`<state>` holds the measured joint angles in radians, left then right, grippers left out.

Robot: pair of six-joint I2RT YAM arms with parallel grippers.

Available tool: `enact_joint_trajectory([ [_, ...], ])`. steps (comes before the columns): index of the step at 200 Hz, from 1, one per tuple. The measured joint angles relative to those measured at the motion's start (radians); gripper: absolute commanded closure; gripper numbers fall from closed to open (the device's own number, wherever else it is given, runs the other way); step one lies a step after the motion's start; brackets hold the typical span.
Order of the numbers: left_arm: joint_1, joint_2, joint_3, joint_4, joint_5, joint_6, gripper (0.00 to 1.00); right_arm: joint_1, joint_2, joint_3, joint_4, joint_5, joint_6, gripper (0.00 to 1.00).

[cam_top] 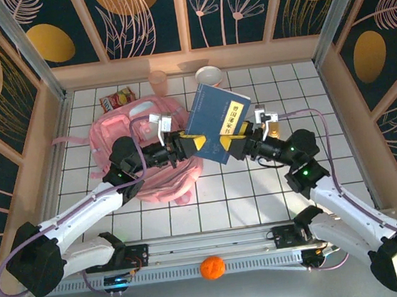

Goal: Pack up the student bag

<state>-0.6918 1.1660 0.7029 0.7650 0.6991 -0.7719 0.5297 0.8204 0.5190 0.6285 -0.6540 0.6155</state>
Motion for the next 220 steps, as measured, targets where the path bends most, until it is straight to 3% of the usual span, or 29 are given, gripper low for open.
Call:
enact_joint_trajectory([
  [3,0.0,0.0,0.0,-0.003,-0.002,0.001,0.83,0.0,0.001,0.0,0.007,-0.004,-0.002,0.86],
  [10,0.0,0.0,0.0,-0.01,-0.008,0.008,0.73,-0.001,0.0,0.0,0.016,-0.016,-0.004,1.0],
  [34,0.0,-0.019,0.003,-0.087,-0.068,0.074,0.36,-0.014,-0.043,0.0,-0.021,-0.014,-0.04,1.0],
  [59,0.0,-0.074,0.049,-0.29,-0.17,0.257,0.23,-0.019,-0.135,0.013,-0.206,0.084,-0.163,1.0],
  [102,0.0,-0.22,0.126,-0.661,-0.304,0.84,0.14,-0.005,-0.096,0.193,-0.633,0.28,-0.467,1.0],
  [138,0.0,-0.261,0.146,-0.901,-0.389,1.229,0.11,0.137,0.061,0.286,-0.881,0.454,-0.717,1.0],
  [180,0.0,-0.204,0.171,-1.051,-0.419,1.424,0.1,0.293,0.22,0.306,-1.052,0.557,-0.976,1.0],
  [220,0.0,-0.144,0.172,-1.11,-0.342,1.487,0.2,0.377,0.282,0.358,-1.069,0.553,-1.147,1.0],
])
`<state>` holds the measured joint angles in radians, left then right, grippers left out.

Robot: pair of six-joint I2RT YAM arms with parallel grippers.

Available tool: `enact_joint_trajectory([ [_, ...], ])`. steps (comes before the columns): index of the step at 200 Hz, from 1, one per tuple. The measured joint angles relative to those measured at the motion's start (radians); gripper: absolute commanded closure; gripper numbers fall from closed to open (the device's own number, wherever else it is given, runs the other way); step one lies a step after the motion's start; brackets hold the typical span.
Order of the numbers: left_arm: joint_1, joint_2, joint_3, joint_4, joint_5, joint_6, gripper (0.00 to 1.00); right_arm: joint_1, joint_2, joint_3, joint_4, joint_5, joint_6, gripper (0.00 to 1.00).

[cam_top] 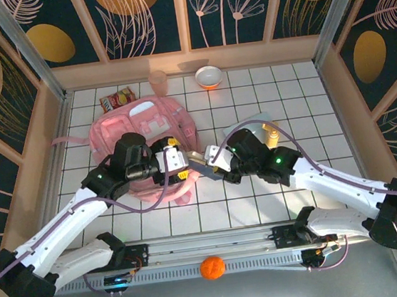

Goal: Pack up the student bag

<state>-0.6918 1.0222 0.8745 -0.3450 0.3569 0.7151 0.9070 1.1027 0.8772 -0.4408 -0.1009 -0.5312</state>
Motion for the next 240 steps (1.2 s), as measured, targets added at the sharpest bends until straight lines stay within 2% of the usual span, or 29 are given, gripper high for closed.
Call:
enact_joint_trajectory([
  [18,0.0,0.005,-0.008,0.001,0.034,0.001,0.27,0.006,0.0,0.011,0.013,-0.031,-0.075,1.0],
  [30,0.0,0.01,-0.009,0.002,0.051,-0.002,0.4,0.007,0.0,0.014,0.019,-0.05,-0.119,1.0],
  [43,0.0,0.017,-0.009,0.004,0.076,-0.002,0.62,0.007,0.0,0.014,0.024,-0.065,-0.155,1.0],
  [52,0.0,0.019,-0.009,0.004,0.098,-0.003,0.82,0.007,0.0,0.014,0.026,-0.072,-0.175,1.0],
  [60,0.0,0.018,-0.009,0.005,0.116,-0.008,1.0,0.003,0.0,0.014,0.029,-0.081,-0.188,0.91],
  [86,0.0,-0.017,-0.063,0.068,0.143,-0.073,1.0,-0.081,-0.021,0.006,0.063,-0.17,-0.169,0.46],
  [113,0.032,-0.058,-0.147,0.206,0.201,-0.217,1.0,-0.282,-0.195,-0.123,0.202,-0.333,-0.056,0.32],
  [139,0.086,-0.072,-0.215,0.374,0.303,-0.39,1.0,-0.44,-0.419,-0.301,0.369,-0.457,0.106,0.26],
  [153,0.104,-0.073,-0.239,0.459,0.351,-0.47,1.0,-0.5,-0.506,-0.383,0.462,-0.512,0.198,0.21],
  [172,0.108,-0.072,-0.247,0.546,0.402,-0.55,1.0,-0.556,-0.591,-0.478,0.592,-0.592,0.326,0.21],
  [214,0.109,-0.048,-0.245,0.694,0.495,-0.666,1.0,-0.593,-0.576,-0.562,0.812,-0.788,0.538,0.22],
  [240,0.108,-0.021,-0.242,0.706,0.529,-0.686,1.0,-0.593,-0.518,-0.562,0.928,-0.886,0.622,0.32],
])
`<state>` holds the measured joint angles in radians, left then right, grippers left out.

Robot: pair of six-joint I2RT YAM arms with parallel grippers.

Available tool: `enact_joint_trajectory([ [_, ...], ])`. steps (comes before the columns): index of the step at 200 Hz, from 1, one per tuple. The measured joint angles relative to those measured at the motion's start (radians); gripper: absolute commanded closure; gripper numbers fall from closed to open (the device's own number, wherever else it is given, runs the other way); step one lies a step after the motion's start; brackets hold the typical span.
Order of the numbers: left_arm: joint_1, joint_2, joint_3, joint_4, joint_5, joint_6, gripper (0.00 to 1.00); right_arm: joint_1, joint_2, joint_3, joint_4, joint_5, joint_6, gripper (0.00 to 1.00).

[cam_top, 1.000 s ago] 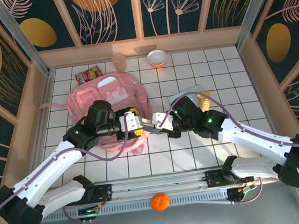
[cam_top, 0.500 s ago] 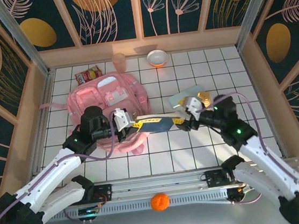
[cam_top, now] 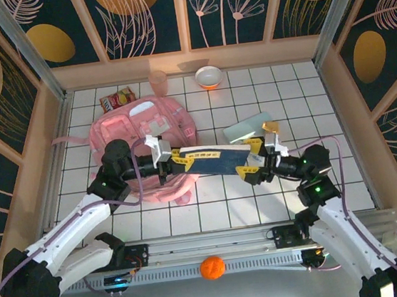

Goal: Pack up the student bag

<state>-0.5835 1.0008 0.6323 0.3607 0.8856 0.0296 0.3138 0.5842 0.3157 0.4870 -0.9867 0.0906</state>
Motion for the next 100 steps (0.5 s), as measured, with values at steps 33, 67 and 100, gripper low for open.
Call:
enact_joint_trajectory([
  [33,0.0,0.019,0.0,0.004,0.01,-0.012,1.0,0.0,0.109,0.031,0.064,-0.117,0.069,0.55],
  [67,0.0,0.025,0.0,0.065,0.024,-0.066,1.0,0.0,0.204,0.082,0.018,-0.165,0.059,0.75],
  [100,0.0,0.025,0.004,0.056,-0.019,-0.064,0.6,-0.014,0.215,0.082,0.008,-0.179,0.074,1.0],
])
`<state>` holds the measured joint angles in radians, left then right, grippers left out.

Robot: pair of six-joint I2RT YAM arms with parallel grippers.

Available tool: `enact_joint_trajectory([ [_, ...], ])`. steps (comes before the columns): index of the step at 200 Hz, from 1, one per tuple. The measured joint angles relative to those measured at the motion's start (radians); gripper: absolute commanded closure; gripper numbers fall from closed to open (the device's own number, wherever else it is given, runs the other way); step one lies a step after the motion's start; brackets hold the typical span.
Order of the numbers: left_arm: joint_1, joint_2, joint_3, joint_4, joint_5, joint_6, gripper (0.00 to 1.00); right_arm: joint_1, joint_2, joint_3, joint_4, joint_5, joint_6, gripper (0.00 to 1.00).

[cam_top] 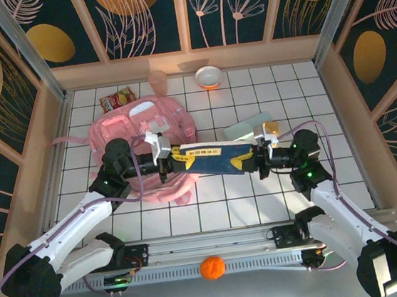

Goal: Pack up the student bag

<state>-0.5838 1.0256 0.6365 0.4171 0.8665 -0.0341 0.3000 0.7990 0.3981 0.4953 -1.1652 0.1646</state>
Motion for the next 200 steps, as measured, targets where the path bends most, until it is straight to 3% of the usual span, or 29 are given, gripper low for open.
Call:
enact_joint_trajectory([
  [9,-0.005,-0.005,0.011,-0.039,-0.055,0.018,0.45,-0.016,-0.004,0.0,-0.013,0.009,0.005,1.0],
  [30,-0.001,-0.017,0.053,-0.182,-0.259,0.112,0.28,-0.103,-0.029,0.0,-0.056,0.093,0.08,1.0],
  [70,0.0,0.055,0.092,-0.452,-0.728,0.296,0.17,-0.217,-0.042,0.028,-0.203,0.306,0.261,1.0],
  [101,0.002,0.164,0.082,-0.562,-0.952,0.359,0.14,-0.218,-0.03,0.046,-0.277,0.364,0.317,1.0],
  [138,0.002,0.213,0.079,-0.574,-1.029,0.372,0.12,-0.218,-0.031,0.046,-0.307,0.38,0.341,1.0],
  [200,0.002,0.28,0.079,-0.596,-0.972,0.42,0.09,-0.218,-0.031,0.046,-0.328,0.38,0.343,1.0],
])
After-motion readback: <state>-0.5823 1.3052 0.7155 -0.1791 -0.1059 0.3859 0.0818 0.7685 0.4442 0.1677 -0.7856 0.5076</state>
